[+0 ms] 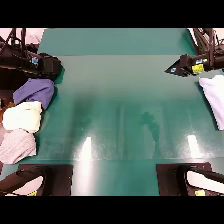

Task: Fold the shirts.

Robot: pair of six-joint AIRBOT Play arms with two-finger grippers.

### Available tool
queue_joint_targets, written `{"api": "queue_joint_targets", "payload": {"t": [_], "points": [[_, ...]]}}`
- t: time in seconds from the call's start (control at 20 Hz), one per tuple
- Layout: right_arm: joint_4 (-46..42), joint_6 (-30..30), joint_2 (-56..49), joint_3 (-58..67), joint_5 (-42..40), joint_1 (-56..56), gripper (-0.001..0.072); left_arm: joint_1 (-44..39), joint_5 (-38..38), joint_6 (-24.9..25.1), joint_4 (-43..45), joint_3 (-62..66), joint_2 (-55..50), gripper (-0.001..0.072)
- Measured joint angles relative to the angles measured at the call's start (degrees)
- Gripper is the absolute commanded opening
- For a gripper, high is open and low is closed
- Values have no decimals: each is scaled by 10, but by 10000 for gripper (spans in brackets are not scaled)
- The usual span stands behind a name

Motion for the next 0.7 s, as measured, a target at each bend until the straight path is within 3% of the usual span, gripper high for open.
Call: {"api": "queue_joint_targets", "payload": {"t": [0.7], "points": [[0,0,0,0,-21,5,23,0,1,0,0,0,0,28]]}}
